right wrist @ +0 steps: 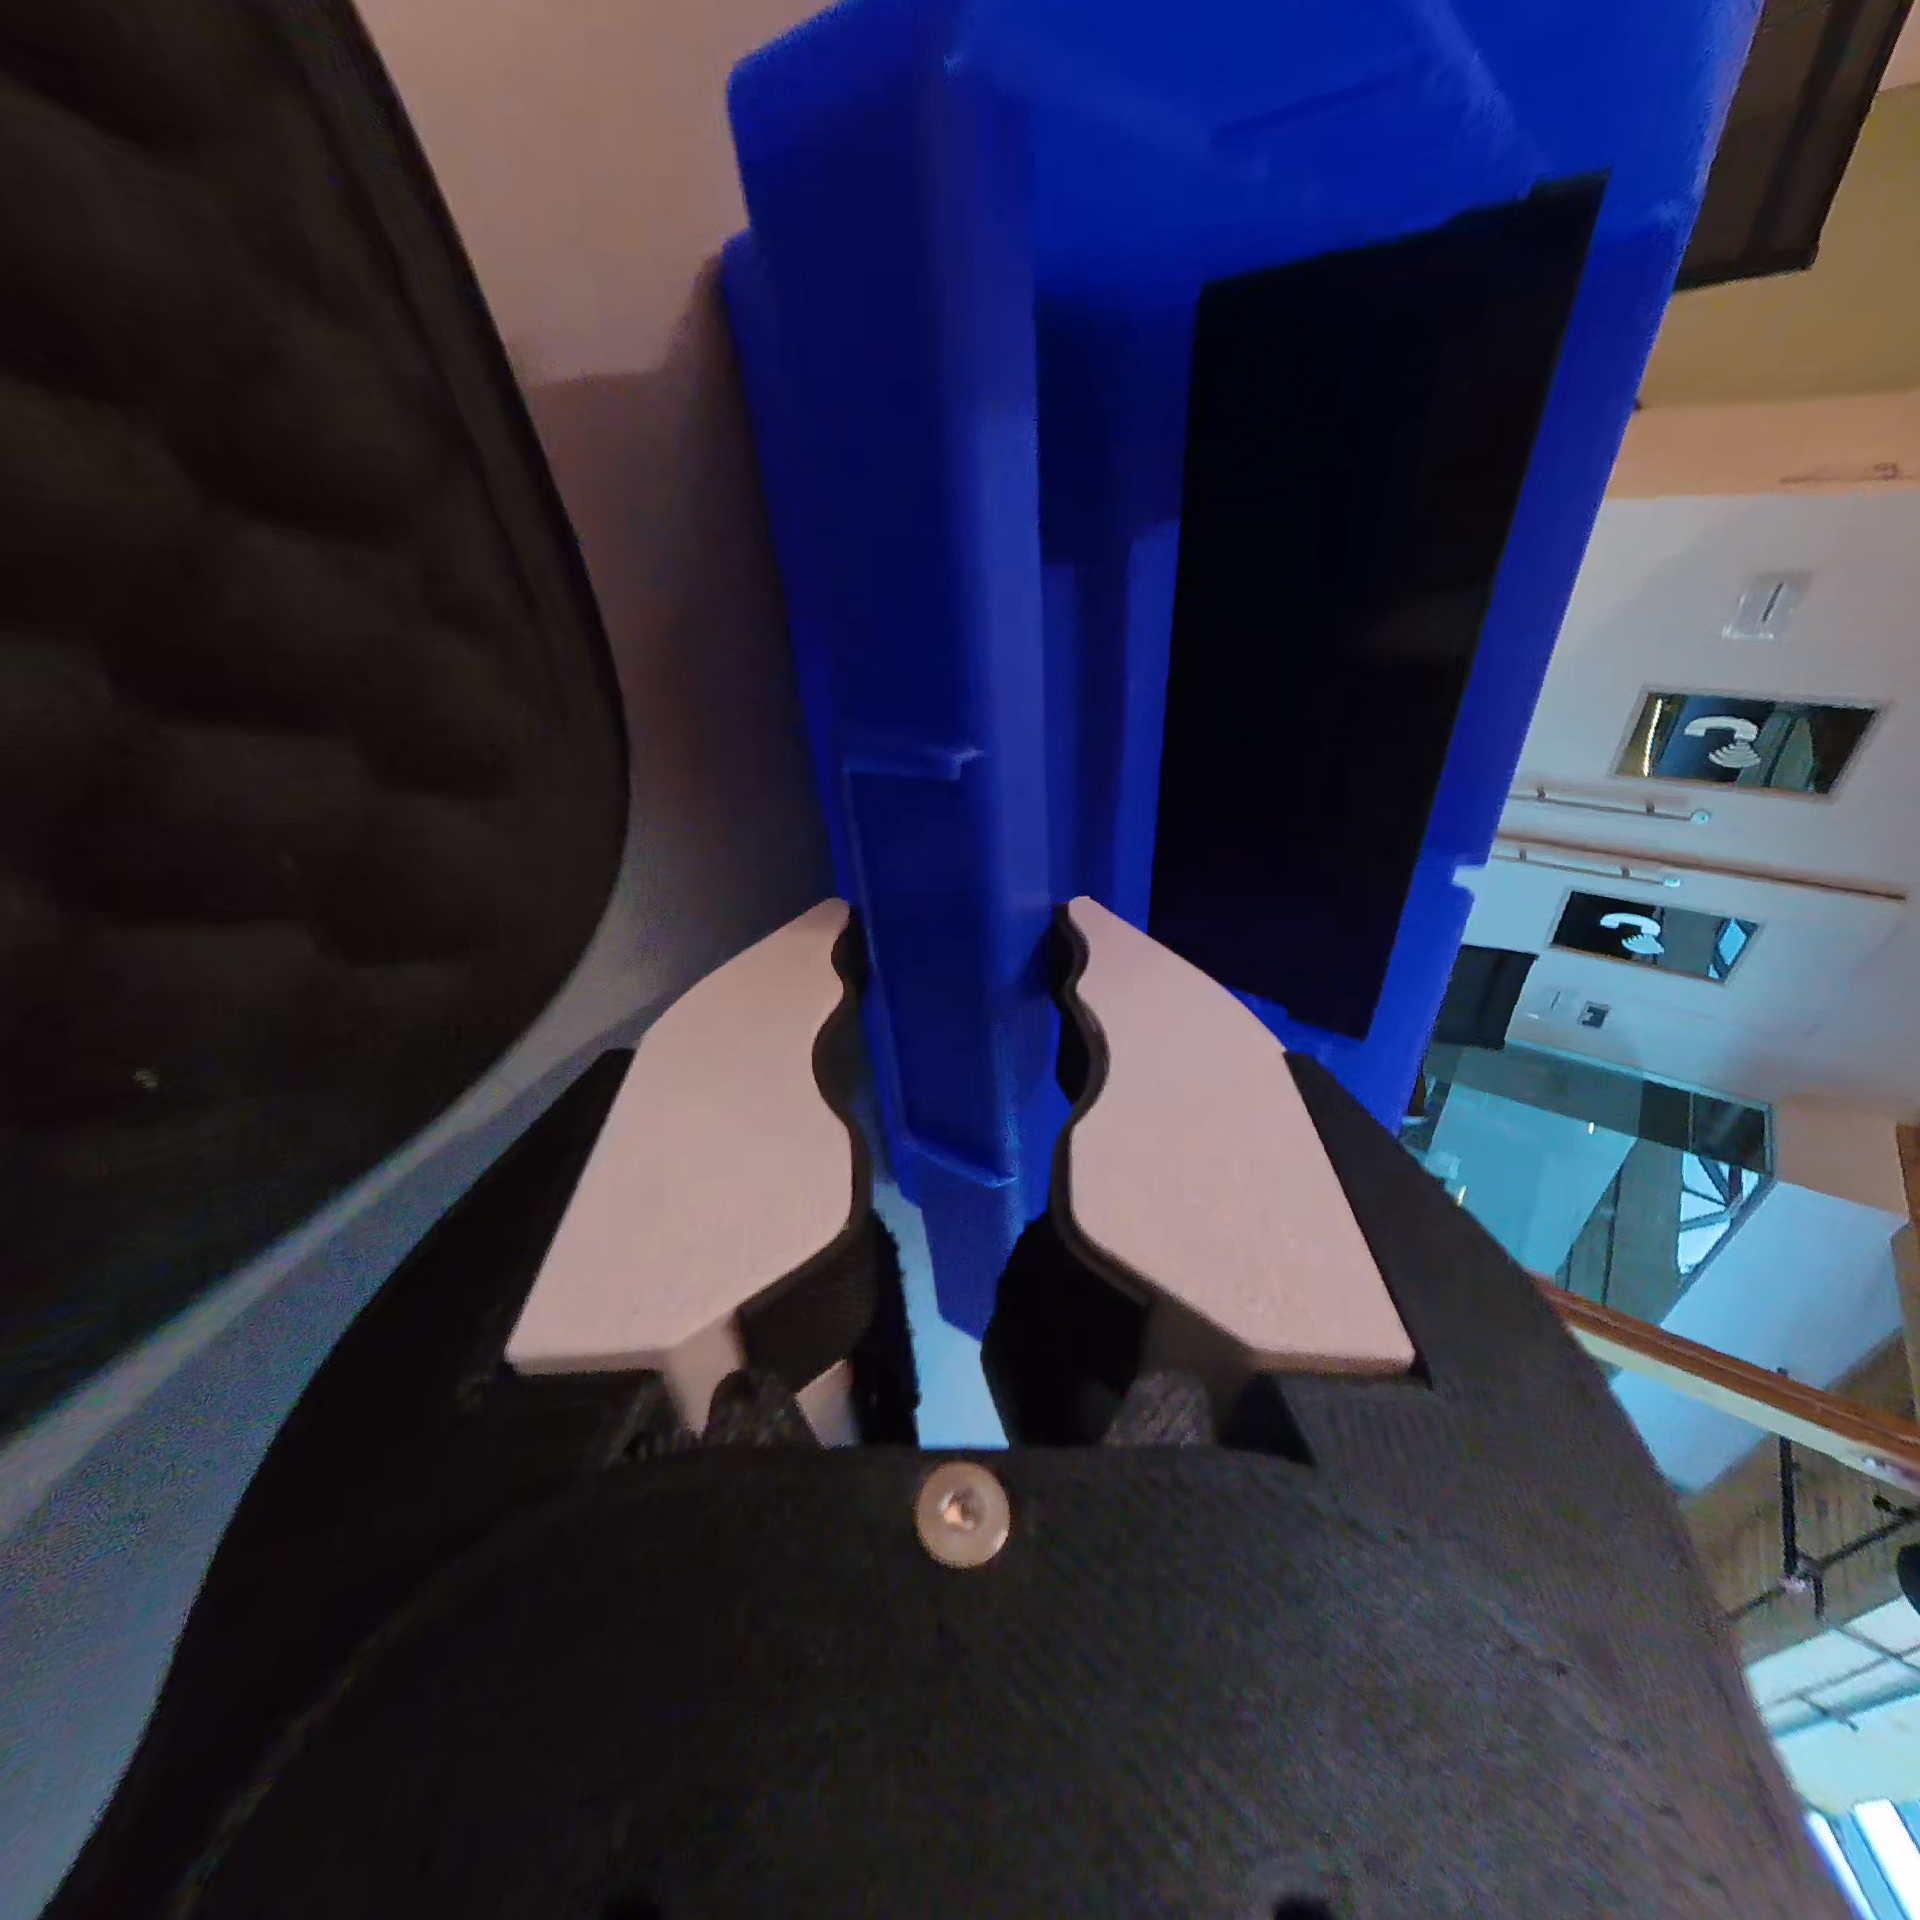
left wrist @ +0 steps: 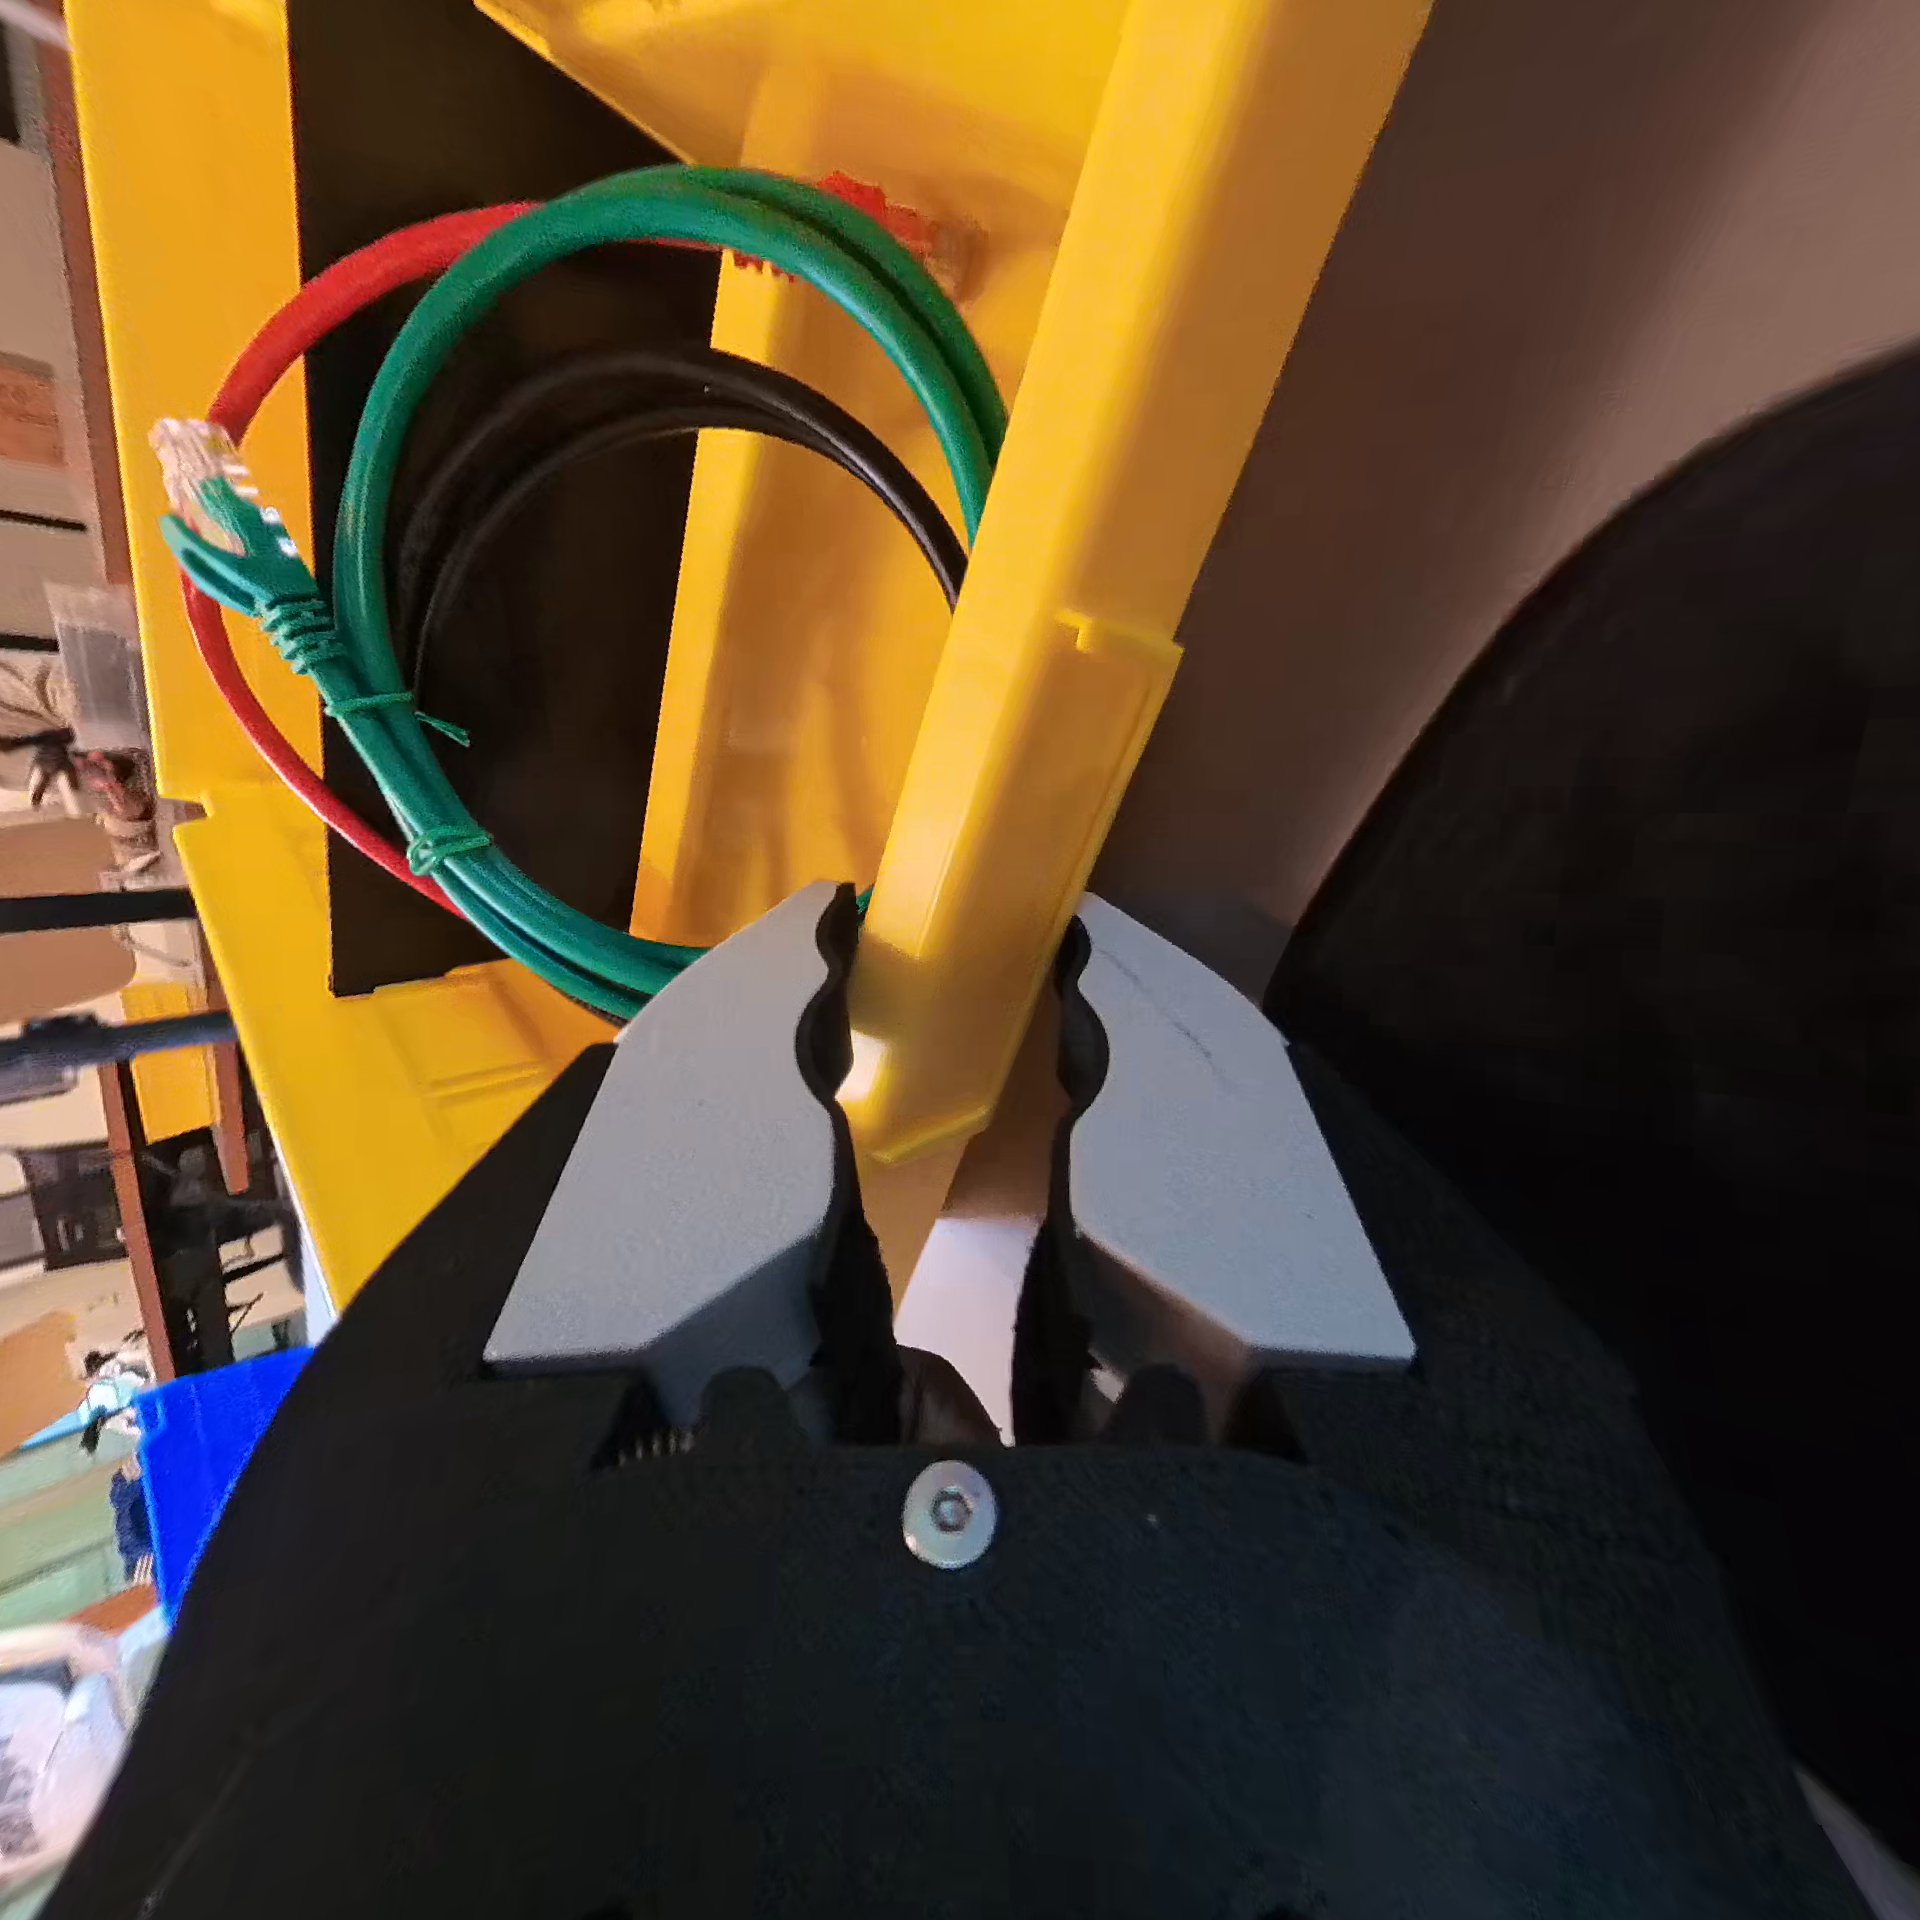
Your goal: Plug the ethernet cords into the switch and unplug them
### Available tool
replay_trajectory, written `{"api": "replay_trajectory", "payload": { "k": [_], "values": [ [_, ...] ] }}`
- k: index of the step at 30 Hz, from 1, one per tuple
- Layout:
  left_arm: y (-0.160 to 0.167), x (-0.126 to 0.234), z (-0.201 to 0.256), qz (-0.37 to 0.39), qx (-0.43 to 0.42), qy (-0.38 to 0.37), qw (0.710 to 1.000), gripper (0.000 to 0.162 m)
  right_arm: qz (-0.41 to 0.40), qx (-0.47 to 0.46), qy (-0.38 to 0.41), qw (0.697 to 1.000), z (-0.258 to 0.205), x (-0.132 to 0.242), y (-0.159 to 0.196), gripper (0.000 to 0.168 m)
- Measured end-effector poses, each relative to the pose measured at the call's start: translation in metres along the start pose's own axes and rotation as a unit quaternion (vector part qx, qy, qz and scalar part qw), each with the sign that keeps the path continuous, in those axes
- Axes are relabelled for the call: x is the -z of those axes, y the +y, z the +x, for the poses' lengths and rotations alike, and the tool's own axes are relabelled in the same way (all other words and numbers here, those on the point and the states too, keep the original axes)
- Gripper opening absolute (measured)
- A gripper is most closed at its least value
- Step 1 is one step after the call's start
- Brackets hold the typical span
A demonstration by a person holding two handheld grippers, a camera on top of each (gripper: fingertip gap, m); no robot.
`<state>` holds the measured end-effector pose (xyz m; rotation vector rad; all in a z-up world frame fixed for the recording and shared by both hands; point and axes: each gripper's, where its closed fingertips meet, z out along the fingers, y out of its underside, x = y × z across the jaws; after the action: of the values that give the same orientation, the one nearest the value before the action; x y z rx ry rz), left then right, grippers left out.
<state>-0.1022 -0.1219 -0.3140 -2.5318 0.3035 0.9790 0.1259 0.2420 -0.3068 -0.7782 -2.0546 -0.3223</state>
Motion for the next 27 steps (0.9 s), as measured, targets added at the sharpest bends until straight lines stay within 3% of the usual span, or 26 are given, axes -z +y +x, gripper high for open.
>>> {"api": "replay_trajectory", "payload": {
  "k": [8, 19, 25, 27],
  "values": [
    [0.08, 0.026, -0.01, -0.054, 0.01, -0.025, 0.998, 0.036, -0.026, -0.011, 0.012, 1.0, 0.001, 0.006, 0.048, 0.036],
    [0.176, 0.073, -0.007, -0.123, 0.008, -0.036, 0.992, 0.035, -0.054, -0.028, 0.009, 0.998, -0.007, 0.022, 0.077, 0.037],
    [0.205, 0.091, -0.002, -0.136, 0.013, -0.038, 0.99, 0.035, -0.073, -0.031, 0.005, 0.997, -0.011, 0.028, 0.089, 0.037],
    [0.211, 0.095, -0.003, -0.153, 0.026, -0.05, 0.987, 0.044, -0.071, -0.038, -0.009, 0.997, -0.012, 0.029, 0.088, 0.039]
  ]
}}
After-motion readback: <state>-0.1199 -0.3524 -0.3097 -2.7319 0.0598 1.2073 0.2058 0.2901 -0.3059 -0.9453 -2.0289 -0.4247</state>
